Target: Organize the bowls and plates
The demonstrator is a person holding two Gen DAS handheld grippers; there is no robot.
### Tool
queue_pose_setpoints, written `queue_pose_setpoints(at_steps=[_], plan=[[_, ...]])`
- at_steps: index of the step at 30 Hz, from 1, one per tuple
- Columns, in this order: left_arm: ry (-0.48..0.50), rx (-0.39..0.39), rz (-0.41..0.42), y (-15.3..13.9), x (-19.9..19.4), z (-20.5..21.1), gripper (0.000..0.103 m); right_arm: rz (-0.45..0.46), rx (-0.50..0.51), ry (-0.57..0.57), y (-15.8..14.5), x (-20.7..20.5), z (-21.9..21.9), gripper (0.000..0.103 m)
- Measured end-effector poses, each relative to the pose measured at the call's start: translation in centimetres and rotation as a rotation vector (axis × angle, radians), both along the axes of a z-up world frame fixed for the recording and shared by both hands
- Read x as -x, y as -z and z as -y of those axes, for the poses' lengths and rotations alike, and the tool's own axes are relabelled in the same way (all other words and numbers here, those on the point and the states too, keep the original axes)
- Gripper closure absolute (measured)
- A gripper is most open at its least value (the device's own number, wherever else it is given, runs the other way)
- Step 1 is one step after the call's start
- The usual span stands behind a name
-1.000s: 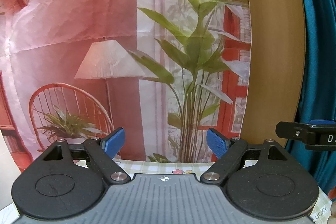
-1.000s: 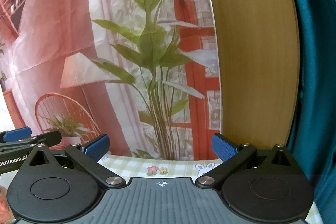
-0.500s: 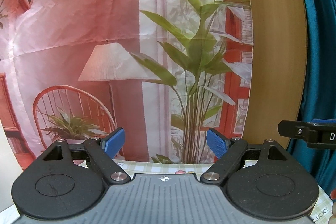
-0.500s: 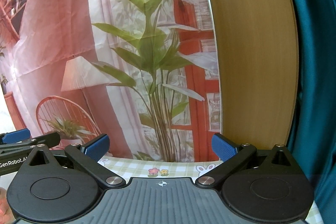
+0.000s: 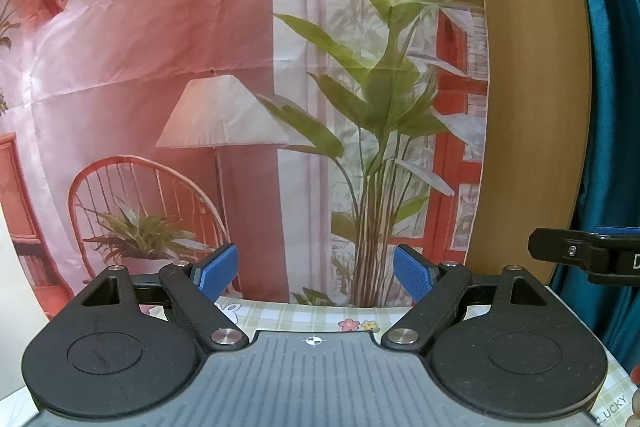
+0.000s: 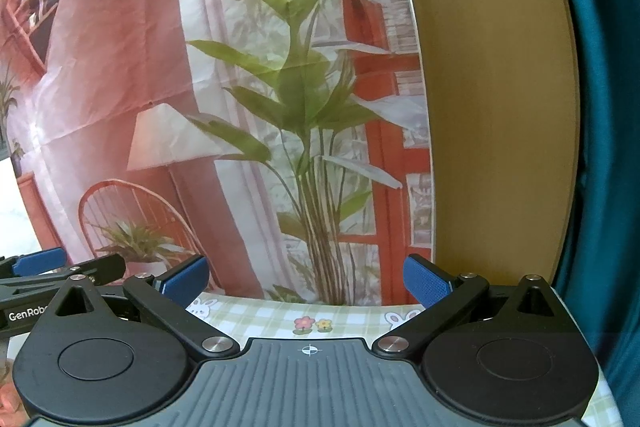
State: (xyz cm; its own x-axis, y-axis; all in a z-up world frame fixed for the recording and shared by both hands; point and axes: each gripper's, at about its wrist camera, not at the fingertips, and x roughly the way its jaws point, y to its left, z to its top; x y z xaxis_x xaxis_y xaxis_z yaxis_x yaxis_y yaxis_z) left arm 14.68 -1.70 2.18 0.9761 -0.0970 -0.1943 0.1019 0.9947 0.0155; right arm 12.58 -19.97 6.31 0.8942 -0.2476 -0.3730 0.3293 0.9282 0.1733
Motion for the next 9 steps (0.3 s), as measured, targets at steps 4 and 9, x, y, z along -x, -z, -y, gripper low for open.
queue_pose_setpoints(at_steps=[4,9], plan=[[-0.006,-0.001,0.000,0.03,0.05,-0.13,0.017,-0.001,-0.001,0.000,0.01,-0.06,-0.01,0.000],[-0.006,-0.001,0.003,0.04,0.03,-0.20,0.017,-0.002,-0.001,0.001,0.02,-0.05,0.01,0.000]])
